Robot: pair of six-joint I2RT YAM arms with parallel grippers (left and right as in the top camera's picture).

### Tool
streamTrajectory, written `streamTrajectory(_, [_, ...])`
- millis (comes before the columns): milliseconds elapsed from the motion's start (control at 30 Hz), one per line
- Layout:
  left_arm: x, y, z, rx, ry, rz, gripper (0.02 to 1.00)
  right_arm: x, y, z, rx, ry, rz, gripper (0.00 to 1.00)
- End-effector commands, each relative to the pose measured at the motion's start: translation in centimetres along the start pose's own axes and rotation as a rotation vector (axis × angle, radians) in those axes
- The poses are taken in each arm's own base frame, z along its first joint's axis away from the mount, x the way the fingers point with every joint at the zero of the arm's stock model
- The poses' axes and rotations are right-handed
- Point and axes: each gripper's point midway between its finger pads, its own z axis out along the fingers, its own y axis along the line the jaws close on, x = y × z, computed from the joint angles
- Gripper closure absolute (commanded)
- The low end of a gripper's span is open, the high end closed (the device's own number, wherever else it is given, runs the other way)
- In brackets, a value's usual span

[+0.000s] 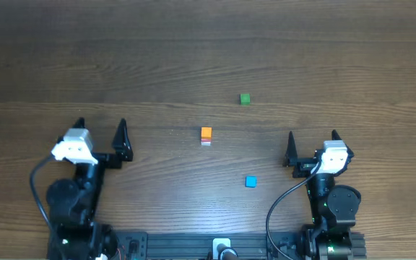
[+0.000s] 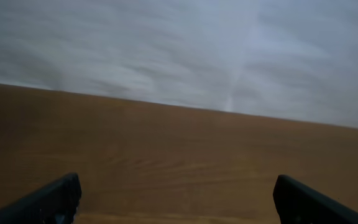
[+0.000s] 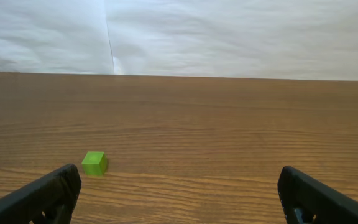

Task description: Stack Cubes

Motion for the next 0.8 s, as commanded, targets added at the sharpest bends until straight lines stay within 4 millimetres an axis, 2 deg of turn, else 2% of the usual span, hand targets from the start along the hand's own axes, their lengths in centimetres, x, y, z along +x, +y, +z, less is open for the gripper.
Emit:
streamTrajectory(33, [2.0,0.6,-0.3,-0.002,-0.007,0.040,0.020,0.2,0.0,0.0,0.002,0.000,-0.008,0.009])
streamTrajectory(300, [4.7,2.4,-0.8,-0.066,0.049,0.029,0.020,0.2,-0.1,0.0,0.003,0.000,-0.008,0.009])
streamTrajectory(467, [3.8,2.2,-1.0,-0.060,0.010,0.033,0.020,0.2,-0.1,0.0,0.003,0.000,-0.007,0.007])
streamTrajectory(800, [3.8,2.2,-1.0,-0.060,0.011,0.033,0.018,0.2,-0.1,0.0,0.003,0.000,-0.008,0.007])
